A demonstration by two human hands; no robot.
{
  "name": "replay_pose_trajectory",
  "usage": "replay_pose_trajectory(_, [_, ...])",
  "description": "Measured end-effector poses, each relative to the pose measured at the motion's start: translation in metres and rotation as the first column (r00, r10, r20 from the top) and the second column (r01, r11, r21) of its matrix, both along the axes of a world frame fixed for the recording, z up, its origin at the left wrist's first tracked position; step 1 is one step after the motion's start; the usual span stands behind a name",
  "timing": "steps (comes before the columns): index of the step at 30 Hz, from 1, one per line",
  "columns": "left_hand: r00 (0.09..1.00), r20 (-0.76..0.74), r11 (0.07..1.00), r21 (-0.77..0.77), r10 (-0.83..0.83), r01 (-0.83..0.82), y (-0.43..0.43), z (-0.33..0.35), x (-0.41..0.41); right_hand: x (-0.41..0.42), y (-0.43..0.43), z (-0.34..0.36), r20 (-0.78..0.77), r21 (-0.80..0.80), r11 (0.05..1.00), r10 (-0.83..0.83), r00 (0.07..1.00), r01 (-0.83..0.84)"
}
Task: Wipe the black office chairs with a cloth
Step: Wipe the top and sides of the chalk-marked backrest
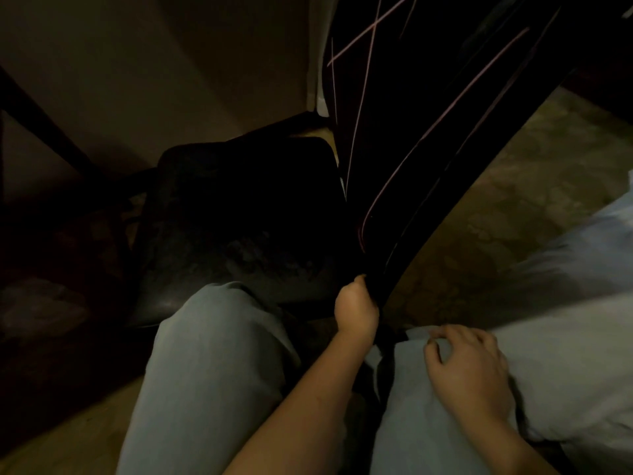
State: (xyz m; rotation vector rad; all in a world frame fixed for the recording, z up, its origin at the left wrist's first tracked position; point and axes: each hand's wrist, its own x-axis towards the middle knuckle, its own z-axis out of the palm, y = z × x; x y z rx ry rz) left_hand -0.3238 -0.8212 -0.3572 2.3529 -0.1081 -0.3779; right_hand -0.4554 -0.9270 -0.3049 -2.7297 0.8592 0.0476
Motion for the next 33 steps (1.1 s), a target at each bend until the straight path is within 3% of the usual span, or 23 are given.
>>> replay_pose_trajectory(4, [0.995, -0.008, 0.986, 0.135, -0.098, 0.098, 0.0, 0.002, -0.002, 0.005, 0.0, 0.0, -0.027, -0.016, 1.0, 0.017, 0.999, -0.018])
replay_pose_trajectory(8, [0.986, -0.126, 0.971, 0.201, -0.105, 0.129, -0.002, 0.017, 0.015, 0.005, 0.002, -0.001, -0.035, -0.035, 0.999, 0.021, 0.999, -0.022])
replay_pose_trajectory(19, [0.962, -0.272, 0.975, -0.209, 0.011, -0.07, 0.021, 0.013, 0.003, 0.0, 0.004, 0.002, -0.016, -0.028, 1.0, 0.015, 1.0, -0.015])
replay_pose_trajectory(25, [0.982, -0.138, 0.906, -0.387, 0.126, -0.171, 0.014, 0.042, 0.0, 0.001, 0.005, -0.005, -0.021, -0.064, 0.998, 0.018, 1.0, -0.019])
replay_pose_trajectory(33, [0.96, -0.161, 0.832, -0.479, 0.228, -0.278, 0.01, 0.035, -0.012, 0.005, 0.003, -0.007, -0.019, -0.063, 0.998, 0.021, 1.0, -0.022])
